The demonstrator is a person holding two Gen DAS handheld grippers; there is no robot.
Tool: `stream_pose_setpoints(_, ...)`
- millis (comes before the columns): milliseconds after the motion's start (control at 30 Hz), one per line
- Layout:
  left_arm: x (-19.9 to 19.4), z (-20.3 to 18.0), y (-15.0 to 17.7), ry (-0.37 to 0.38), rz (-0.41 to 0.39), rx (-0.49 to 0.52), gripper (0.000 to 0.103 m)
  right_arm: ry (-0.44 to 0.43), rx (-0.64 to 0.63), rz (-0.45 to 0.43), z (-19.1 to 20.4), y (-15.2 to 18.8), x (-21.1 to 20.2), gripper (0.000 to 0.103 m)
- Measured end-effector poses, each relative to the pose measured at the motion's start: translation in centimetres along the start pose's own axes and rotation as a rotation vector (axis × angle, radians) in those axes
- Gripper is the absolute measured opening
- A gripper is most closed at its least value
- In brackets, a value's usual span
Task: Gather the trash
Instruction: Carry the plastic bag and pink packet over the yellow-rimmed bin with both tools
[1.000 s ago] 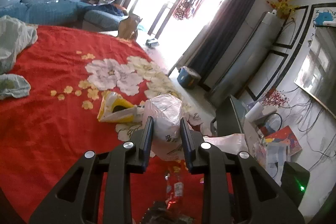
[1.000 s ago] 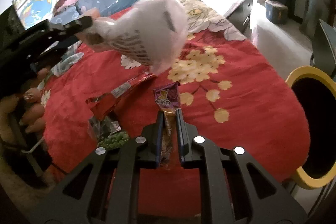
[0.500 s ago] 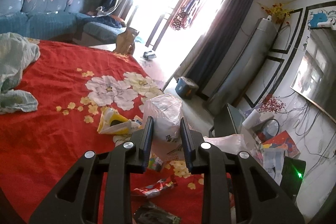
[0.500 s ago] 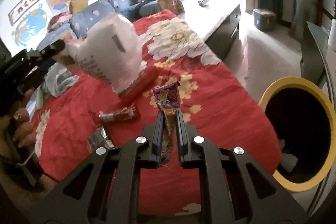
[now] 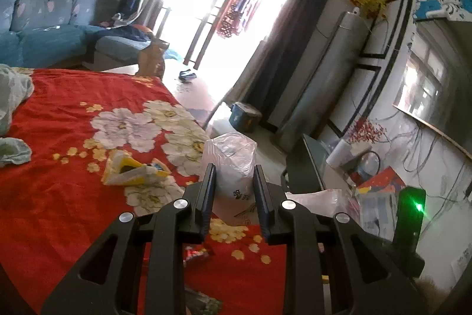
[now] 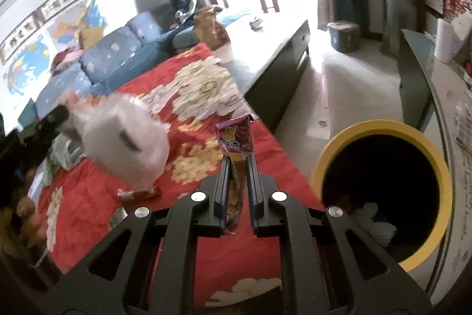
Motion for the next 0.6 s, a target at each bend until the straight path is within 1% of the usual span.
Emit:
stream_pose_setpoints(300, 0.6, -3.0, 0.8, 0.031, 0.019, 0.064, 0.024, 0.052, 0.066, -0.07, -3.6, -1.1, -2.4, 0.007)
stream_pose_setpoints(600, 1.3, -6.1, 1.4, 0.047, 0.025, 0.132, 0.024, 0.086, 0.122, -0.111, -6.7, -1.6, -3.8, 0.007)
Point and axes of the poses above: each gripper's, at about its wrist camera, not at the fingertips, and x roughly the way its jaws point, z to its left, y to its underside, the point moved 2 cm from there along x, roughly the way its jaws point, and after that the axes turned 11 degrees about -y, right-handed, at the moved point
